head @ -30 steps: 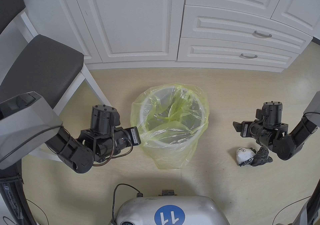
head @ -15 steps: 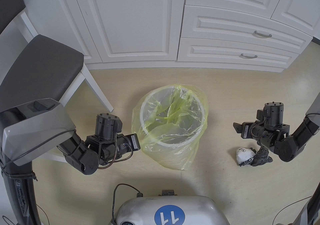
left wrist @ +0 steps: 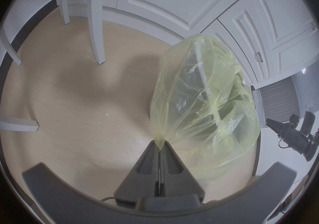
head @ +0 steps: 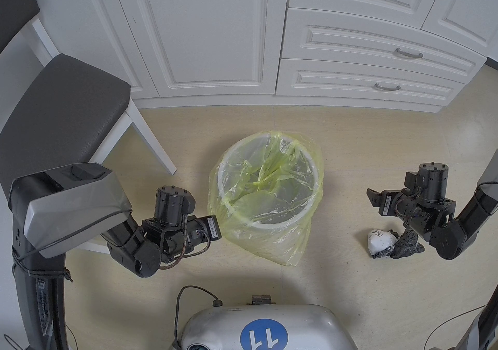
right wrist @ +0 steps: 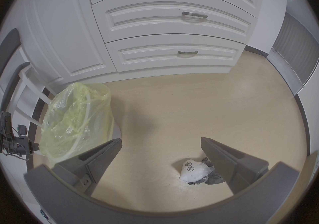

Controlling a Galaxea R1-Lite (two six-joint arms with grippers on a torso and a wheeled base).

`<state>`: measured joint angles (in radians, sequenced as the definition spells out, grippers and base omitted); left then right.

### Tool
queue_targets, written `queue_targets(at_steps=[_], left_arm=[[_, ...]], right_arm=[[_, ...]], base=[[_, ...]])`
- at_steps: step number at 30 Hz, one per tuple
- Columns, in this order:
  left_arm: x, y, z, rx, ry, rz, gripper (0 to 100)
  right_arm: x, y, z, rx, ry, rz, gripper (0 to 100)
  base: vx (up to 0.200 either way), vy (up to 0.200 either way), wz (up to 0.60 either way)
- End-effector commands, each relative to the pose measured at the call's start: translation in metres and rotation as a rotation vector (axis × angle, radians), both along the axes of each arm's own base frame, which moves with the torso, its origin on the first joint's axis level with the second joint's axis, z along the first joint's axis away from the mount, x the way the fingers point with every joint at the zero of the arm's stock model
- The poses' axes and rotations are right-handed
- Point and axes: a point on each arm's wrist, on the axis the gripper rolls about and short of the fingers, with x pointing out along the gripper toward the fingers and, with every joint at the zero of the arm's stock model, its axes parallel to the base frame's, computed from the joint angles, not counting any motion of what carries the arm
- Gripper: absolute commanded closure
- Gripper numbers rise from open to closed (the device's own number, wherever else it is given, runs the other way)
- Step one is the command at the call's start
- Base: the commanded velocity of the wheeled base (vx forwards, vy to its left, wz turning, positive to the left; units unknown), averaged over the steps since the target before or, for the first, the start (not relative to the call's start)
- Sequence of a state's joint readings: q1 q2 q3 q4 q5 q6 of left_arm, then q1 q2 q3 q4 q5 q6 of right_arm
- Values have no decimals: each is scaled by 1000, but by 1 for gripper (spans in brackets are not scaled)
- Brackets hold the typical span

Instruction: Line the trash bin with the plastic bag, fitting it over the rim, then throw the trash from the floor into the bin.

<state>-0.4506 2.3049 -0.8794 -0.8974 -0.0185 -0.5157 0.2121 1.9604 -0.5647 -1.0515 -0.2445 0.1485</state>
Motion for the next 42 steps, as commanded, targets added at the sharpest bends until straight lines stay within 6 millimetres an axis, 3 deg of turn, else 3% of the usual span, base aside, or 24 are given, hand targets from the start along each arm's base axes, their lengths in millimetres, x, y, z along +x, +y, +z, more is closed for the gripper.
queue_targets(at_steps=[1, 2, 13, 21, 26, 34, 37, 42], left_arm=[[0, 0, -6, 7, 8, 0, 100], [0, 1, -6, 8, 9, 0, 0], [-8, 10, -2, 81, -8, -26, 0], [-14, 29, -5, 198, -18, -45, 0], [-2, 23, -18, 183, -24, -41, 0], [23, 33, -30, 110, -12, 26, 0], [28, 37, -41, 111, 11, 30, 0], [29, 37, -43, 99, 5, 21, 0]], right_arm=[[-7, -2, -8, 4, -2, -3, 0], [-7, -2, -8, 4, -8, -2, 0], [-25, -1, 9, 13, -78, 15, 0], [-36, 15, 17, 2, -96, 88, 0], [-41, 16, 8, -2, -62, 103, 0], [-45, 7, 2, 12, -28, 73, 0], [-45, 2, 1, 39, -21, 46, 0], [-47, 2, 6, 48, -43, 36, 0]], base=[[0, 0, 0], [0, 0, 0], [0, 0, 0], [0, 0, 0], [0, 0, 0], [0, 0, 0], [0, 0, 0], [0, 0, 0]])
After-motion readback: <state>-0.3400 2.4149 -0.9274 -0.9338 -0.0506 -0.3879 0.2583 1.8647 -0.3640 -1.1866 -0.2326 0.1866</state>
